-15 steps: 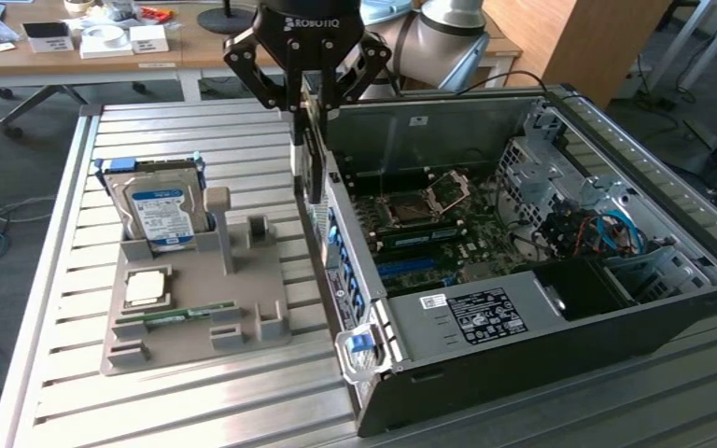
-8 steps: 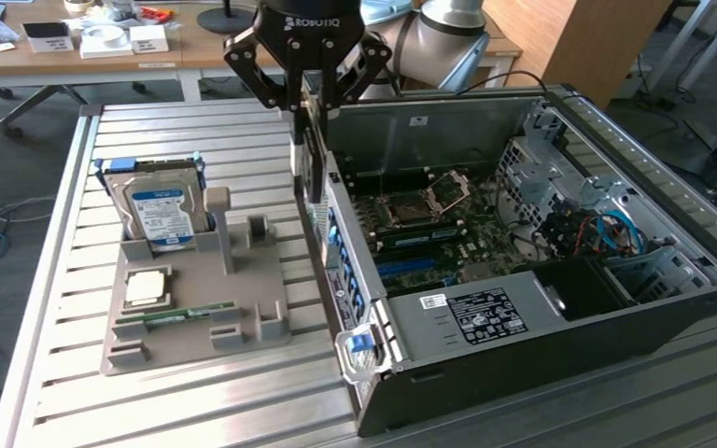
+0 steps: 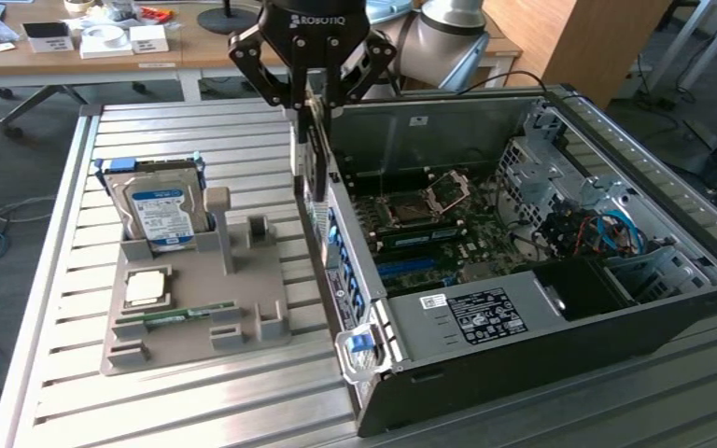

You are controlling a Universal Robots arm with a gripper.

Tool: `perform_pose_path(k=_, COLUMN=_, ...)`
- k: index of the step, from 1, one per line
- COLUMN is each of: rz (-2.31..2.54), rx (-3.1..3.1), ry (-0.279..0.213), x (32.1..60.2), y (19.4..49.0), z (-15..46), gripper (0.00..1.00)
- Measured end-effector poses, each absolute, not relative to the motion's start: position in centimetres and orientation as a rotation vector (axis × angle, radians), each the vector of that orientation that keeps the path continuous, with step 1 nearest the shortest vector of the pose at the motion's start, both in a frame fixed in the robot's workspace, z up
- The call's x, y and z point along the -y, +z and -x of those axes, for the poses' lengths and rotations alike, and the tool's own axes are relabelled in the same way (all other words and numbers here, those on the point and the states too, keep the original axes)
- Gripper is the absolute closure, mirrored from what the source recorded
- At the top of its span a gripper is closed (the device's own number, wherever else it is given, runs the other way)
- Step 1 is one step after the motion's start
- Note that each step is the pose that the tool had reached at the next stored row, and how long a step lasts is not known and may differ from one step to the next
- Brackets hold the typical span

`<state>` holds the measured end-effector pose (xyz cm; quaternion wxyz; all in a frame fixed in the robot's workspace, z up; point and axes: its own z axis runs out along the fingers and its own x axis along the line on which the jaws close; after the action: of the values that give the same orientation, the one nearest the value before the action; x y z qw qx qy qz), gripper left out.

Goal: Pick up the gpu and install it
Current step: 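Pick up the gpu and move the gpu toward the slot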

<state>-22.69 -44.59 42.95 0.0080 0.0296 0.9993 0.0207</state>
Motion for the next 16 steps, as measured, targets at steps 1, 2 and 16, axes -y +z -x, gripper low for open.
perform_pose_path(k=1, rz=-0.093, rx=-3.125, ry=0.065, x=44.6, y=42.9, z=22.6, gripper=0.73)
perform_pose_path(k=2, rz=-0.093, rx=-3.126, ry=0.065, x=44.6, y=42.9, z=22.5, gripper=0.73)
perform_pose_path(k=16, rz=-0.093, rx=-3.128, ry=0.064, x=44.6, y=42.9, z=21.2, gripper=0.73)
